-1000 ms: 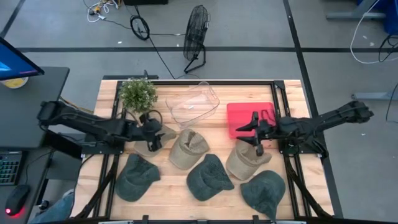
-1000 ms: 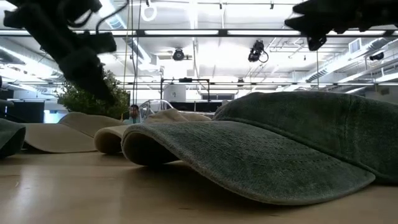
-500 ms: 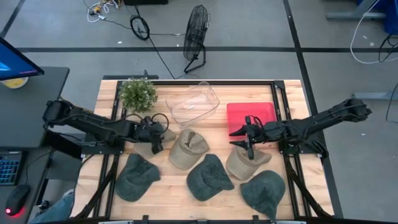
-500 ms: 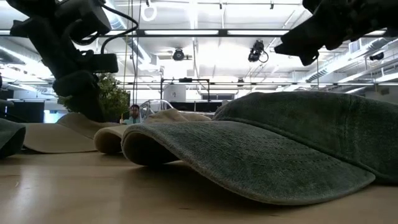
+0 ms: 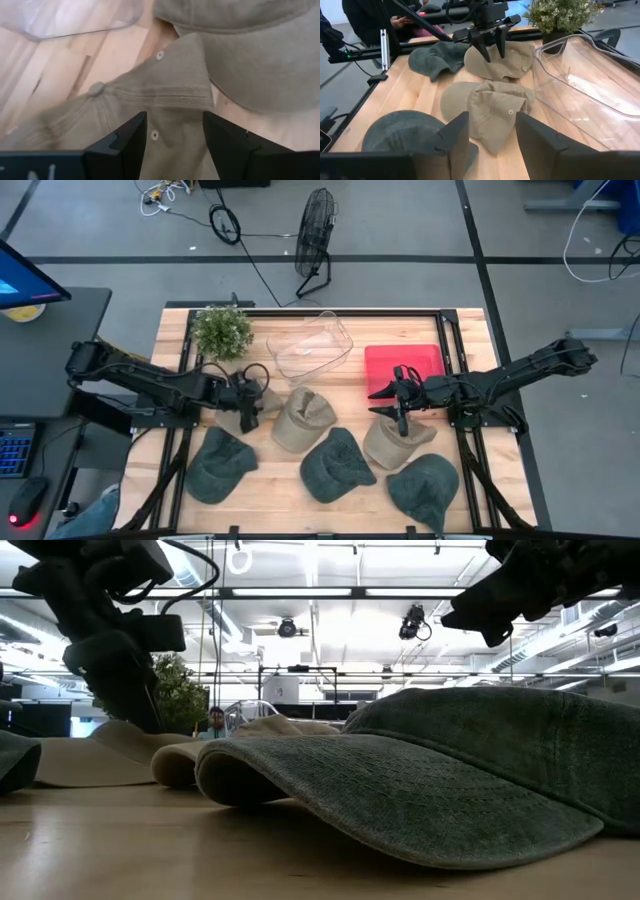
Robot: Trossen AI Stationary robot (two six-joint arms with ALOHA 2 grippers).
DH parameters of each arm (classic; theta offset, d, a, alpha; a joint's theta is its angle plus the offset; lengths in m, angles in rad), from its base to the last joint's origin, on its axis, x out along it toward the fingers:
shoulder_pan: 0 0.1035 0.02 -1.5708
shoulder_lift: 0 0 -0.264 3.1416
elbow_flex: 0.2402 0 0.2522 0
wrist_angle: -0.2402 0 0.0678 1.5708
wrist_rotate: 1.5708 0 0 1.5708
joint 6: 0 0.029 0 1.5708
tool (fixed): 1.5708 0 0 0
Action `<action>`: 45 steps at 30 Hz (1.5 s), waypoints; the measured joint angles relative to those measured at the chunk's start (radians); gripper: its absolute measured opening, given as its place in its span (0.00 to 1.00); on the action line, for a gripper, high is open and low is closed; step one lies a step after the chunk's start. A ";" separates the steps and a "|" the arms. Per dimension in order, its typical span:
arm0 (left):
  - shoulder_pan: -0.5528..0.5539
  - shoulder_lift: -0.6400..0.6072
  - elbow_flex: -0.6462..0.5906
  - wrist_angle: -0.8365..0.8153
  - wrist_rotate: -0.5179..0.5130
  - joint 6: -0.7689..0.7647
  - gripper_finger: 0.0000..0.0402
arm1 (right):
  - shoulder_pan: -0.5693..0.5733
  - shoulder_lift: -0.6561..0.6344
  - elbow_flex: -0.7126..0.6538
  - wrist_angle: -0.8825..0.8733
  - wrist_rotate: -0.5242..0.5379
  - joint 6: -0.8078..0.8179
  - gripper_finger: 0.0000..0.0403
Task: Pick & Place hat
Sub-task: Put the left brown cap into the transparent bin
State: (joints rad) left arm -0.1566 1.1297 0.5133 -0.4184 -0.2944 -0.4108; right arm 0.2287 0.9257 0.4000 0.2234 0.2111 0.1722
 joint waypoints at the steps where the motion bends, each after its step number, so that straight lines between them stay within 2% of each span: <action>1: 0.000 0.000 0.000 0.000 0.002 0.003 0.49 | 0.000 0.000 0.000 0.000 0.000 0.000 0.41; 4: 0.000 0.000 0.000 0.000 0.014 0.004 0.49 | 0.000 0.000 0.000 0.000 0.001 0.000 0.41; 7: 0.000 0.005 0.000 -0.003 0.074 0.009 0.49 | 0.000 0.000 0.000 0.000 0.001 0.000 0.41; 12: -0.001 0.056 0.001 -0.096 0.149 -0.046 0.47 | 0.000 0.000 0.000 0.000 0.001 0.000 0.41; 16: -0.005 0.103 0.004 -0.097 0.152 -0.027 0.36 | 0.000 0.000 0.000 -0.001 0.001 -0.002 0.41; 22: -0.004 0.134 0.002 -0.018 0.153 0.002 0.05 | 0.000 0.000 0.000 -0.003 0.002 -0.005 0.41; 25: -0.004 0.120 0.002 0.038 0.149 -0.002 0.03 | 0.000 0.000 0.000 -0.003 0.002 -0.005 0.41; 31: -0.010 0.079 0.128 -0.049 0.124 0.031 0.02 | 0.000 0.000 0.000 -0.009 0.001 -0.005 0.41; 38: -0.086 0.080 0.418 -0.283 0.020 0.139 0.02 | 0.000 0.000 0.000 -0.009 0.001 0.003 0.41; 40: -0.107 0.079 0.484 -0.284 -0.065 0.207 0.02 | 0.000 0.000 0.000 -0.009 0.002 0.003 0.41; 43: -0.108 0.079 0.555 -0.228 -0.259 0.309 0.02 | 0.000 0.000 0.000 -0.008 0.016 0.003 0.41; 45: -0.075 0.081 0.566 -0.158 -0.298 0.403 0.02 | 0.000 0.000 0.000 -0.008 0.021 0.003 0.41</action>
State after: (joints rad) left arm -0.2314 1.2105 1.0794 -0.5762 -0.5927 -0.0073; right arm 0.2287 0.9256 0.4000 0.2150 0.2321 0.1753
